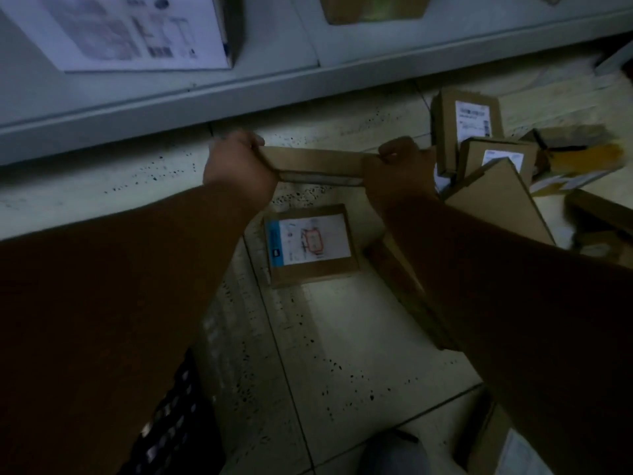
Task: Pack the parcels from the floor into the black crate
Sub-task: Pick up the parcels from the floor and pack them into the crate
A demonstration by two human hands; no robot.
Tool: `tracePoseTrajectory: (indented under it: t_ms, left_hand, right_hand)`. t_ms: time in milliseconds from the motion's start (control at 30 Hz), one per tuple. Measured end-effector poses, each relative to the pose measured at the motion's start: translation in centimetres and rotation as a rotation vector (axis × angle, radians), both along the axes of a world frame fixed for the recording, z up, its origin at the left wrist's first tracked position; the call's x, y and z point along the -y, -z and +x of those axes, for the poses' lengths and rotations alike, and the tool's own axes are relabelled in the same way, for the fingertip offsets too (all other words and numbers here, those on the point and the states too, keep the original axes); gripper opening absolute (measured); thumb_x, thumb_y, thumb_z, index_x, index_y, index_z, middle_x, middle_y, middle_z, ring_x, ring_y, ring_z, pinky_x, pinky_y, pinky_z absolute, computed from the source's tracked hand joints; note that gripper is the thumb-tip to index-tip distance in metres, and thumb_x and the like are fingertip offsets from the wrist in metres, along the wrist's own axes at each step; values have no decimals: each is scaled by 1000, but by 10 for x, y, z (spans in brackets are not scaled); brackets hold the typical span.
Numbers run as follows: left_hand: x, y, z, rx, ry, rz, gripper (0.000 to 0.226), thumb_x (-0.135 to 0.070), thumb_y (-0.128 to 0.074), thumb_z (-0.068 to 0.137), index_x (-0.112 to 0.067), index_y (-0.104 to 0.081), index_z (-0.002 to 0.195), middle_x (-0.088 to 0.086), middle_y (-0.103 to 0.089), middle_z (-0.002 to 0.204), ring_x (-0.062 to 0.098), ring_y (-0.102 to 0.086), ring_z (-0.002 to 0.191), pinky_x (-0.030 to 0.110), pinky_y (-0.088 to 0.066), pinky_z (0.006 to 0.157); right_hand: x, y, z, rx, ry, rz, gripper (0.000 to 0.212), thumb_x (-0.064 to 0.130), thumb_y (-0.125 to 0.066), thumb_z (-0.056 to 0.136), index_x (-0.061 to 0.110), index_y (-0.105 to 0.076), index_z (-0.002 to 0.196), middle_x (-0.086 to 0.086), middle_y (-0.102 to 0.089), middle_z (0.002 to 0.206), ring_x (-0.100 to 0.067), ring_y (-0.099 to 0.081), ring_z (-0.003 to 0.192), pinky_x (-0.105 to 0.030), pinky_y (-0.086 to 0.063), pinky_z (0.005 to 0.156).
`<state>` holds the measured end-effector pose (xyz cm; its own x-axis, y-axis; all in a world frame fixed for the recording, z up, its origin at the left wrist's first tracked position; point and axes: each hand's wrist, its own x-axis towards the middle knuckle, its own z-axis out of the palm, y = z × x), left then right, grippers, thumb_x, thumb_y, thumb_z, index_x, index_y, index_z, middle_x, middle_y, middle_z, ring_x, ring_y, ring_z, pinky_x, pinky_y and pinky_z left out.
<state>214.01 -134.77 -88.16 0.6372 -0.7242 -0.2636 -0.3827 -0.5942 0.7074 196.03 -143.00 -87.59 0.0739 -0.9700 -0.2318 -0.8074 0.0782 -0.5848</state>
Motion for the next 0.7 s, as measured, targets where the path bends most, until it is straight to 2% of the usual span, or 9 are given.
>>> tracePoseTrajectory:
  t_ms: [100, 167, 233, 300, 367, 433, 533, 633, 700]
  left_hand:
    - [-20, -34, 13, 25, 32, -68, 31, -14, -70, 84, -26, -57, 109, -3, -47, 112, 15, -52, 92, 21, -44, 85]
    - [-39, -55, 21, -24, 73, -81, 27, -16, -71, 83, -27, -56, 103, -10, -56, 96, 9, -55, 85, 15, -42, 72]
    - [-57, -72, 31, -101, 32, -98, 27, -17, -69, 85, -27, -57, 107, -14, -59, 92, 8, -58, 88, 16, -44, 74]
    - [-77, -88, 42, -239, -91, -139, 35, -19, -68, 88, -26, -58, 120, -10, -63, 103, 11, -61, 96, 21, -47, 83]
    - [-97, -101, 51, -335, -226, -168, 36, -28, -67, 89, -26, -59, 124, -7, -67, 109, 14, -65, 96, 30, -52, 88]
    - [-120, -113, 58, -312, -314, -151, 33, -35, -64, 90, -23, -61, 120, -3, -70, 107, 17, -67, 94, 37, -53, 91]
    - [-142, -128, 61, -335, -319, -157, 26, -35, -56, 96, -20, -62, 117, 2, -69, 106, 18, -64, 89, 33, -53, 80]
    - [-142, -155, 75, -298, -332, -183, 28, -37, -46, 99, -22, -58, 118, -3, -64, 99, 15, -61, 87, 30, -48, 75]
    - [-138, -173, 87, -284, -360, -239, 25, -40, -45, 99, -26, -57, 116, -5, -64, 101, 16, -61, 91, 35, -51, 83]
  right_hand:
    - [-15, -28, 3, 37, -48, -80, 34, 33, -57, 92, 23, -49, 124, -3, -49, 116, -17, -52, 98, -22, -42, 73]
    - [-25, -44, 8, 85, -49, -59, 32, 26, -57, 94, 18, -50, 124, 4, -53, 101, -5, -53, 84, -6, -37, 58]
    - [-40, -63, 17, 124, -41, -38, 28, 24, -56, 96, 14, -52, 121, 7, -53, 87, 5, -45, 70, 1, -35, 54]
    - [-57, -77, 29, 222, -44, -20, 26, 29, -56, 95, 12, -55, 115, 2, -61, 90, -1, -54, 71, -6, -42, 60]
    - [-77, -87, 42, 294, -33, 10, 27, 34, -57, 94, 13, -57, 111, 1, -65, 90, -8, -62, 74, -19, -47, 59]
    - [-99, -93, 53, 352, 12, 73, 28, 35, -57, 96, 20, -51, 119, 8, -61, 91, -3, -56, 73, -16, -39, 56]
    - [-123, -111, 64, 431, 40, 99, 39, 36, -57, 96, 25, -44, 131, 13, -55, 86, -1, -52, 71, -18, -36, 55]
    - [-120, -152, 85, 452, 24, 27, 35, 36, -59, 94, 23, -48, 125, 12, -56, 86, -1, -56, 70, -19, -39, 54]
    - [-109, -176, 102, 478, -6, -53, 33, 36, -60, 92, 25, -47, 121, 13, -55, 82, 0, -59, 68, -17, -44, 52]
